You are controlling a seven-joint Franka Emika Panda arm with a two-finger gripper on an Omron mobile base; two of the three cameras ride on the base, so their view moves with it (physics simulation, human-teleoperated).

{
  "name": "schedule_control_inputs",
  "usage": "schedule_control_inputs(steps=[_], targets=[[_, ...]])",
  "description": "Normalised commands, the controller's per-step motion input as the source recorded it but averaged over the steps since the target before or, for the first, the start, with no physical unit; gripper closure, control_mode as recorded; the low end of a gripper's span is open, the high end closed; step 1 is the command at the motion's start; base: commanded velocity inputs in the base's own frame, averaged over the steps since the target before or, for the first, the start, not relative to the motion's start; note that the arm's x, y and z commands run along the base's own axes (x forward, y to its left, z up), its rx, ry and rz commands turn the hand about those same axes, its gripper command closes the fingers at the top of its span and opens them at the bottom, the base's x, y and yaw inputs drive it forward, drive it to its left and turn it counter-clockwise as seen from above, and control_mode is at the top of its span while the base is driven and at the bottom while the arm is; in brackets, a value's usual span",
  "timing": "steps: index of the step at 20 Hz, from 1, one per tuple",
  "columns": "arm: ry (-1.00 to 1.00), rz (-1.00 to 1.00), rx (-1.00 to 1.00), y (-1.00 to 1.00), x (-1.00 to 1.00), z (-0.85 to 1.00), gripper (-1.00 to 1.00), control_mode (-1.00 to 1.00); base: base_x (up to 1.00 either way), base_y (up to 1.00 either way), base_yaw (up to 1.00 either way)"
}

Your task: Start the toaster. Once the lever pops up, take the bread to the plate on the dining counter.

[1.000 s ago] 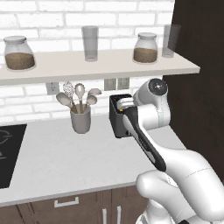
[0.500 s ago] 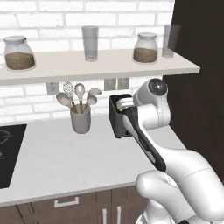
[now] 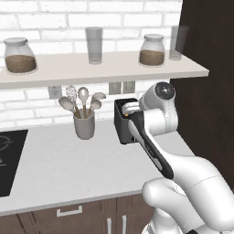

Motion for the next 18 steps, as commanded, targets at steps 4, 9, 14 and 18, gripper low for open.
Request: schedule_control_inputs(steps=[4, 9, 14, 18], targets=[[0.0, 0.0, 0.0, 0.0, 0.0, 0.0, -1.0, -1.0, 0.0, 0.0, 0.0], [0.0, 0.0, 0.0, 0.0, 0.0, 0.0, -1.0, -1.0, 0.0, 0.0, 0.0], [0.0, 0.0, 0.0, 0.0, 0.0, 0.0, -1.0, -1.0, 0.0, 0.0, 0.0], [0.0, 0.0, 0.0, 0.0, 0.0, 0.0, -1.0, -1.0, 0.0, 0.0, 0.0]])
